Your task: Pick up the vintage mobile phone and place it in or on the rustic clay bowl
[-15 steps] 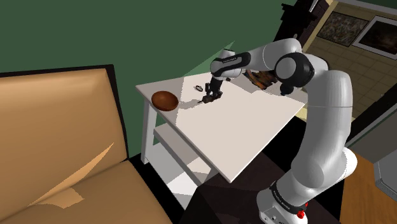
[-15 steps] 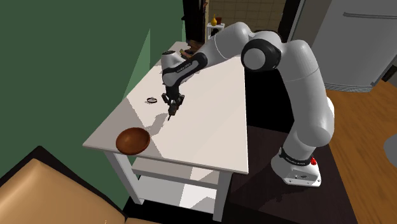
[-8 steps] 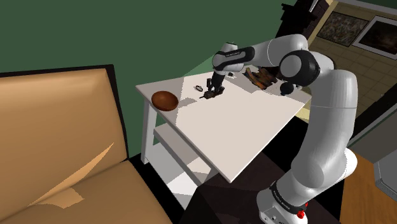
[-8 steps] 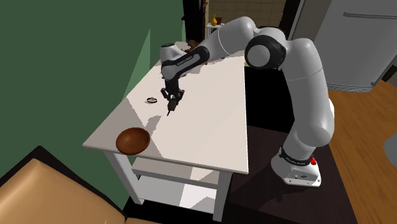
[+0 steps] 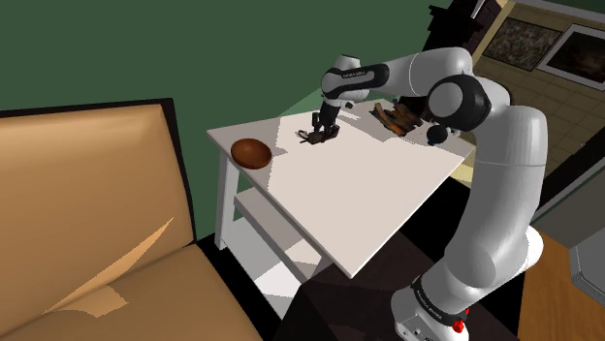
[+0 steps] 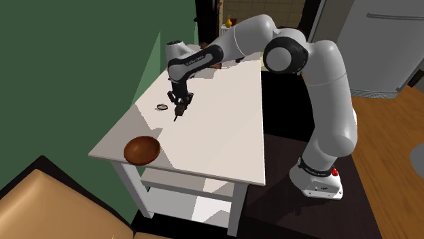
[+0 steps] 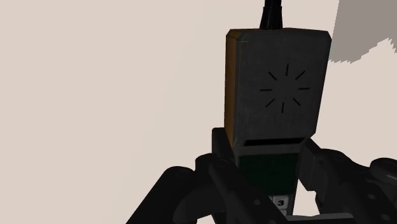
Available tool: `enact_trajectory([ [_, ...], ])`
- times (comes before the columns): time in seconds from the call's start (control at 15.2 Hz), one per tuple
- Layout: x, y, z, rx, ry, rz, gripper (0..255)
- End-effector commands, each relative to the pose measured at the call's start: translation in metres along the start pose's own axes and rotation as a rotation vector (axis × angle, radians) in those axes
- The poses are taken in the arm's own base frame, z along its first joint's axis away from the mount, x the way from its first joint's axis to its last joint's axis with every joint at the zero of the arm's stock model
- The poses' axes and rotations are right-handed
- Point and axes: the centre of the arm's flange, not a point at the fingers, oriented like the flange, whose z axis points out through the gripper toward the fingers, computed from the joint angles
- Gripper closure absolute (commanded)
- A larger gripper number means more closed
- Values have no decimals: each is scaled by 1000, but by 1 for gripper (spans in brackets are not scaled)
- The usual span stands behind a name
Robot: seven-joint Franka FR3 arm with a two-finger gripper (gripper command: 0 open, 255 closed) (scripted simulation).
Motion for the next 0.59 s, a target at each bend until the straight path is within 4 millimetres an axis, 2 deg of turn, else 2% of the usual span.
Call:
enact_trajectory([
  [0.0, -25, -14, 1, 0, 0, 1, 255],
  [0.53, -116, -69, 4, 0, 0, 1, 255],
])
